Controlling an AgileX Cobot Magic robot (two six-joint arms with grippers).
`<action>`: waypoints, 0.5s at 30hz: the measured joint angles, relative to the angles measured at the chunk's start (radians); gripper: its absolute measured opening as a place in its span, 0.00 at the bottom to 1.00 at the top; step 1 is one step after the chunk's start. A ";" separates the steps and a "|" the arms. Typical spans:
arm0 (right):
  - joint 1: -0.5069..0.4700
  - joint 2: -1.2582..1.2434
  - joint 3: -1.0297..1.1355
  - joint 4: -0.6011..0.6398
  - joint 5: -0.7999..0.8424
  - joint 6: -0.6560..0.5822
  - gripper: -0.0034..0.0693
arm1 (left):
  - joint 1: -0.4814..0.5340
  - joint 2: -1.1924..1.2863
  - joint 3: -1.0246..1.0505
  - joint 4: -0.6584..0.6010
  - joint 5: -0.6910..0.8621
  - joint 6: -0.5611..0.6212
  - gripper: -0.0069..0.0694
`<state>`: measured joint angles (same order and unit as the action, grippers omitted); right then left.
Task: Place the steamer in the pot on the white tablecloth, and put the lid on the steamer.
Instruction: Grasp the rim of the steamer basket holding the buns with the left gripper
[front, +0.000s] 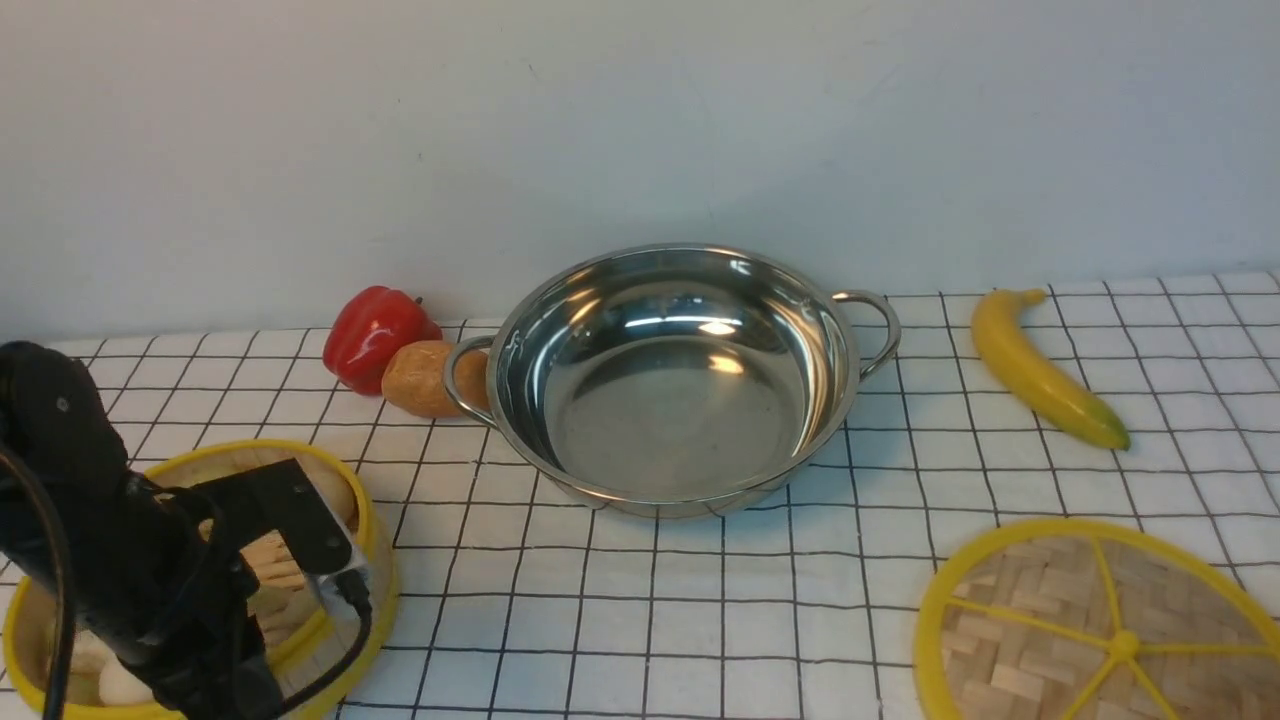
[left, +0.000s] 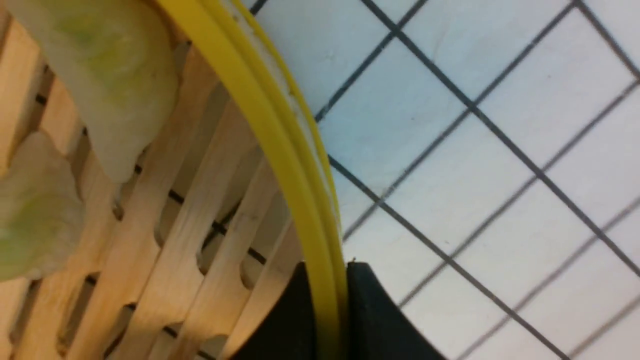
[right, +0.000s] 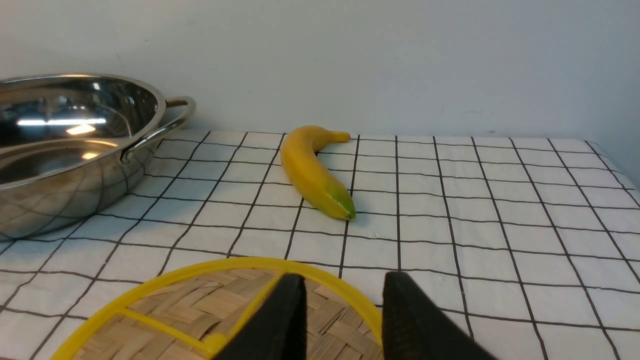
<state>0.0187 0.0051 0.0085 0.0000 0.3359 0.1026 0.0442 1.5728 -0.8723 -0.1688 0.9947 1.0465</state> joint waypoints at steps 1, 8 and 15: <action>0.000 0.000 0.000 0.000 0.000 0.000 0.38 | 0.000 0.000 -0.022 0.007 0.050 -0.001 0.13; 0.000 0.000 0.000 0.000 0.000 0.000 0.38 | -0.007 -0.023 -0.097 0.034 0.216 -0.024 0.14; 0.000 0.000 0.000 0.000 0.000 0.000 0.38 | -0.088 -0.087 -0.148 0.091 0.237 0.009 0.15</action>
<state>0.0187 0.0051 0.0085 0.0000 0.3359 0.1026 -0.0434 1.4859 -1.0199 -0.0778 1.2316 1.0560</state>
